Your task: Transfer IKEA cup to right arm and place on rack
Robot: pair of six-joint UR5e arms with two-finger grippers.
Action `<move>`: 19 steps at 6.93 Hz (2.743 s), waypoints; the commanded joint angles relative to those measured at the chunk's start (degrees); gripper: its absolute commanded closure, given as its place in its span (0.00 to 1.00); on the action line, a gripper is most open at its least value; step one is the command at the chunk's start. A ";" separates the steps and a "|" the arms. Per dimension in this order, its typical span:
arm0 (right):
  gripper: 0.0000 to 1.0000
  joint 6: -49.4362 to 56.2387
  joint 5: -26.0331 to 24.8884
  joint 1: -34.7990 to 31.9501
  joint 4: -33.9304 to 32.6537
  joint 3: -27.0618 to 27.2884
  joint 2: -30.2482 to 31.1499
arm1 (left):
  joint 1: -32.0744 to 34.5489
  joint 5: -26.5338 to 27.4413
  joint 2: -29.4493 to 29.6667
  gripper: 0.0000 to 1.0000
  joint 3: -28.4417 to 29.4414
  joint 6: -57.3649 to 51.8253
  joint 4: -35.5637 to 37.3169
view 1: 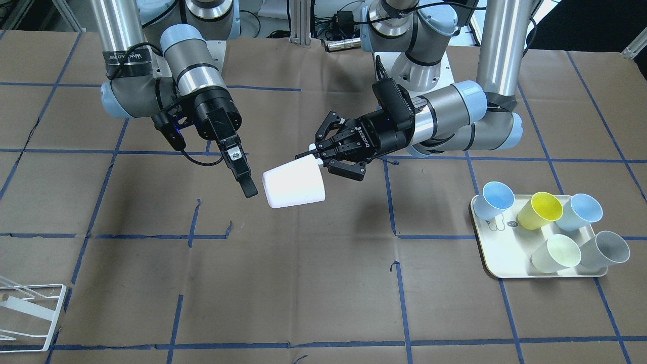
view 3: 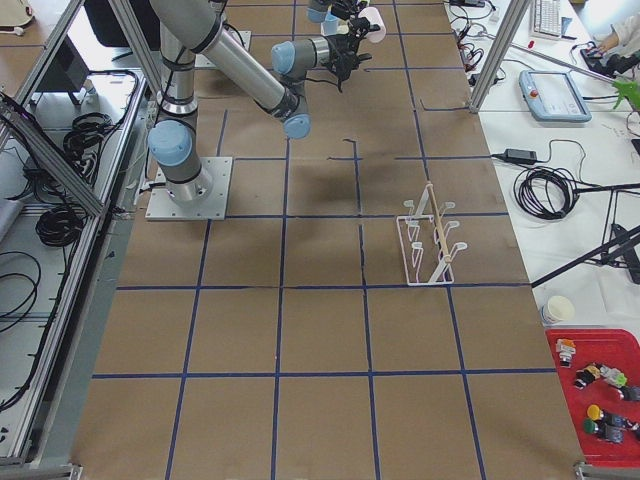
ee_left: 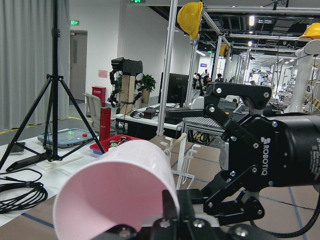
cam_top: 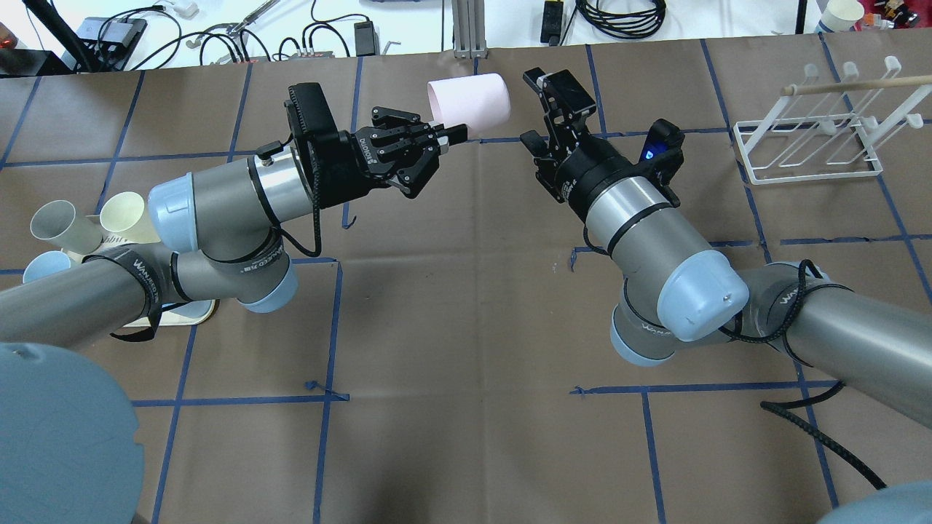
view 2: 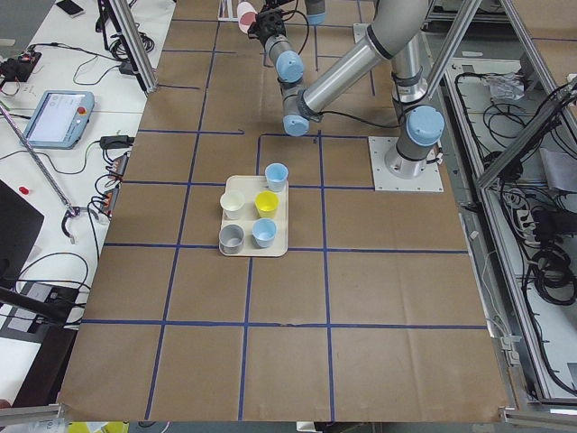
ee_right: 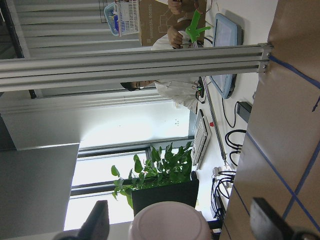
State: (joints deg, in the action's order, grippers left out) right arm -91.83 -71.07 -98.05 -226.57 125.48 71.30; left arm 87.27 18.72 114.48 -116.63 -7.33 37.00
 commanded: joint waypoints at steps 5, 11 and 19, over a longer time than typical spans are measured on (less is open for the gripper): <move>0.00 -2.39 -1.62 -3.11 2.01 -2.96 -1.07 | 0.00 0.09 -0.31 0.97 0.09 1.09 0.00; 0.00 -2.30 -1.09 -4.17 2.01 -6.30 -3.18 | 0.09 0.09 -0.31 0.97 0.35 1.88 0.18; 0.24 -2.39 -1.44 -5.05 2.10 -7.96 -4.23 | 0.09 0.09 -0.22 0.97 0.35 1.88 0.18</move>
State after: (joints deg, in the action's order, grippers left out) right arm -94.19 -72.62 -103.11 -224.53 118.17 67.21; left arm 87.36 18.81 114.26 -116.28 -5.45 37.18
